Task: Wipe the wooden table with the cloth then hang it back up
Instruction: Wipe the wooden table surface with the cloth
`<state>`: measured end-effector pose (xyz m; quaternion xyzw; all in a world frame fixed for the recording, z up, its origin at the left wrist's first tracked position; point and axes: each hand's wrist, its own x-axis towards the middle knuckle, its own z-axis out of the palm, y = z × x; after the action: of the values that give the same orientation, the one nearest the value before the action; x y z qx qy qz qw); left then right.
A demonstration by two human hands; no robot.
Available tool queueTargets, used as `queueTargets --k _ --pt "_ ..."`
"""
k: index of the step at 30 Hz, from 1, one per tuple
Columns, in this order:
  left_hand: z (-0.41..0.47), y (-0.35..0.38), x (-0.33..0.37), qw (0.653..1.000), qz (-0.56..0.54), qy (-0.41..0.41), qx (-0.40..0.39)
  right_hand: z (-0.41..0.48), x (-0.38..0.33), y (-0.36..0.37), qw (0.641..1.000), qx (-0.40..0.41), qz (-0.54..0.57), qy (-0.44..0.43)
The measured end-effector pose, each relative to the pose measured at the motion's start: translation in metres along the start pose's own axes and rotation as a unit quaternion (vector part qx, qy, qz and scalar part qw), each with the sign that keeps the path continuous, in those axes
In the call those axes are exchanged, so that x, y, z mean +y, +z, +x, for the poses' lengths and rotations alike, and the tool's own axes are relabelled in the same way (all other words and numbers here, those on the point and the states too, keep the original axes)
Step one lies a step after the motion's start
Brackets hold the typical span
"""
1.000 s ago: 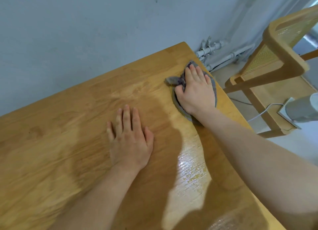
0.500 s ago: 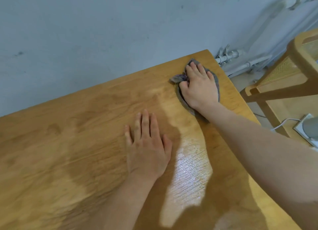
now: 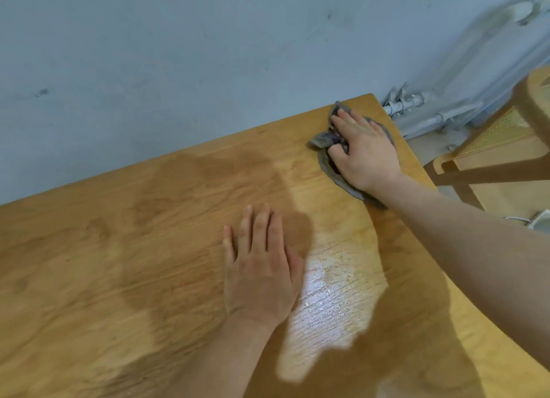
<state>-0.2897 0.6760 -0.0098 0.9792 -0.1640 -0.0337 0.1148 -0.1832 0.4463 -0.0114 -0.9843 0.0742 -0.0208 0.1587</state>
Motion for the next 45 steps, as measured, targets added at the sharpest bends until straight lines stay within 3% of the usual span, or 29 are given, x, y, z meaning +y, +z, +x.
queueTargets --k 2,7,11,15,22,25,29,34,40,42,45 --pt "0.0 0.001 0.0 1.0 -0.001 -0.003 -0.006 0.018 -0.01 0.006 1.0 -0.003 -0.017 0.013" --pt "-0.001 0.002 0.0 1.0 0.009 -0.003 -0.009 0.04 -0.016 0.005 0.997 -0.018 -0.024 -0.071" --pt "-0.002 0.0 -0.001 1.0 0.01 -0.003 0.001 0.044 0.002 0.005 0.999 0.023 -0.044 0.021" --pt "-0.003 0.001 -0.002 1.0 0.008 -0.004 -0.003 0.031 0.002 0.003 0.992 0.0 -0.032 0.124" --pt "-0.004 0.001 0.0 1.0 0.001 -0.004 0.004 0.001 0.009 -0.002 0.985 0.015 -0.032 0.17" --pt "-0.001 0.001 0.0 1.0 0.001 -0.004 0.013 -0.019 -0.006 0.0 0.996 0.021 -0.041 0.076" --pt "-0.001 0.001 0.001 1.0 0.009 -0.007 0.014 -0.05 -0.05 0.013 0.995 -0.046 -0.007 -0.084" --pt "-0.001 0.001 0.0 0.999 0.008 -0.009 0.03 -0.074 -0.033 0.006 0.982 -0.072 0.0 -0.175" --pt "-0.001 0.003 -0.001 1.0 0.007 -0.005 0.028 -0.051 0.033 -0.009 0.999 0.013 -0.027 0.044" --pt "-0.001 0.004 -0.001 1.0 0.003 -0.007 0.03 -0.066 0.02 -0.004 0.998 0.012 -0.027 0.054" --pt "-0.001 0.005 0.001 0.999 0.001 -0.008 0.043 -0.13 -0.015 0.004 1.0 -0.002 -0.002 0.001"
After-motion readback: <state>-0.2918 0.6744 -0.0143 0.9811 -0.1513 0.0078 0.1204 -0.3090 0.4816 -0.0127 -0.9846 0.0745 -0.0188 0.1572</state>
